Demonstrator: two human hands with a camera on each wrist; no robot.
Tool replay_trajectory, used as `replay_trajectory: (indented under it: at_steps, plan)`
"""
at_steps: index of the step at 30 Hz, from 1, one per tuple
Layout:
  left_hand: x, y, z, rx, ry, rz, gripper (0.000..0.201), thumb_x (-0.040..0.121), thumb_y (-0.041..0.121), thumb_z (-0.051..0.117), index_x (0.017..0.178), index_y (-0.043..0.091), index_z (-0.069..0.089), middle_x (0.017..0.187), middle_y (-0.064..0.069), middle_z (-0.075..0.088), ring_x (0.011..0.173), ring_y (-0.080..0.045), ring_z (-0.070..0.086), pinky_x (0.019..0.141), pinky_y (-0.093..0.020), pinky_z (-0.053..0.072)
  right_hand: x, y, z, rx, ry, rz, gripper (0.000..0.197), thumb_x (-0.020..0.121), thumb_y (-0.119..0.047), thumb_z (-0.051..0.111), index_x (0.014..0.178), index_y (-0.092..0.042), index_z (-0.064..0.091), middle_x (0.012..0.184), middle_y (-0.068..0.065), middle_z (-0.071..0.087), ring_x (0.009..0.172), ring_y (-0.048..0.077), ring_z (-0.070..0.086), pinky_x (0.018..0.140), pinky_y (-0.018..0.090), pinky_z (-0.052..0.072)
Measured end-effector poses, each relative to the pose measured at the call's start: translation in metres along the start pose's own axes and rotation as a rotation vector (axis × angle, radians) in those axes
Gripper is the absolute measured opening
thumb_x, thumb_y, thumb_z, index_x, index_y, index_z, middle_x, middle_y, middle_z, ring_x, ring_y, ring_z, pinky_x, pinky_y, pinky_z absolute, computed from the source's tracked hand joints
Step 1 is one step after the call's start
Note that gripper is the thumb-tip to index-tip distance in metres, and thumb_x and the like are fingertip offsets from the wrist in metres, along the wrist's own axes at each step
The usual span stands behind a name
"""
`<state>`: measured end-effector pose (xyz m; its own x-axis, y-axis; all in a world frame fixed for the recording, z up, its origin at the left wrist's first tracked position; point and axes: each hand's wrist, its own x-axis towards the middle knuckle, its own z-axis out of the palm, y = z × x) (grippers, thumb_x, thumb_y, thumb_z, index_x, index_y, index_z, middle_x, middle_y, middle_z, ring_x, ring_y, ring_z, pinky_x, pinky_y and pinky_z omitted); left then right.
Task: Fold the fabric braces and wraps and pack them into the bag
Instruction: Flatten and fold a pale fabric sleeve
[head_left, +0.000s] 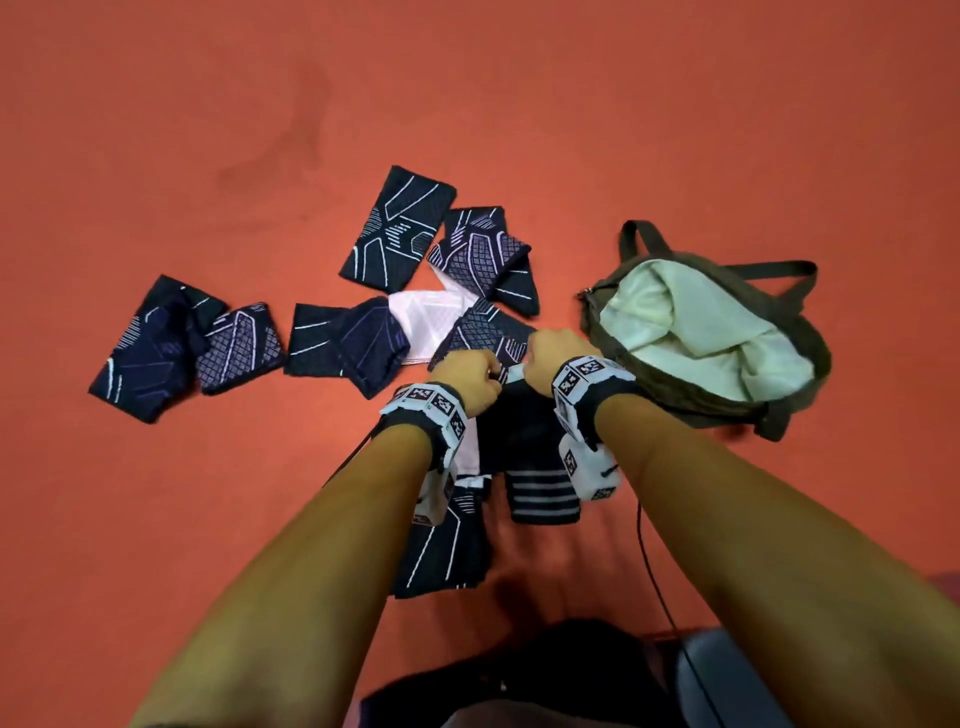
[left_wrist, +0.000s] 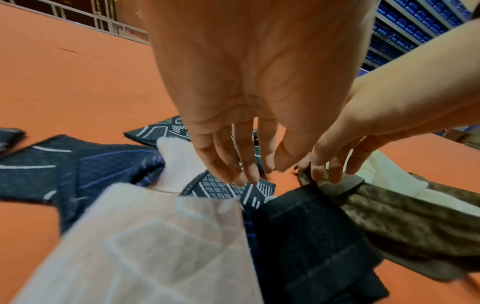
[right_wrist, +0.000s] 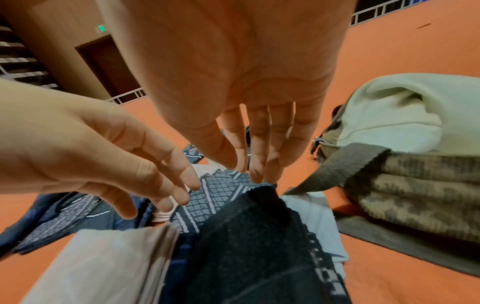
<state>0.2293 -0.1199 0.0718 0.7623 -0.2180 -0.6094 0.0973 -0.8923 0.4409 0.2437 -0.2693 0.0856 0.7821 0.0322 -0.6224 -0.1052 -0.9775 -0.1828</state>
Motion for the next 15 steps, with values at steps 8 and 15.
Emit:
replay_trajectory:
  at_steps: [8,15]
  plan:
    - [0.048,0.008,0.021,0.004,-0.096,0.02,0.042,0.094,0.014,0.049,0.131,0.028,0.062,0.125,-0.01,0.067,0.116,-0.03,0.061,0.101,-0.035,0.047,0.037,0.052,0.024,0.049,-0.089,0.067,0.021,0.093,-0.019,0.054,0.11,-0.01,0.063,0.109,0.012,0.065,0.094,0.032,0.063,0.073,0.032,0.045]
    - [0.081,0.01,0.034,0.062,-0.158,-0.006,0.046,0.092,0.02,0.057,0.136,0.031,0.057,0.122,-0.006,0.068,0.114,-0.027,0.061,0.098,-0.033,0.049,0.058,0.066,0.033,0.15,-0.123,0.039,0.042,0.086,-0.017,0.059,0.128,-0.022,0.058,0.123,0.01,0.063,0.106,0.033,0.063,0.084,0.035,0.053]
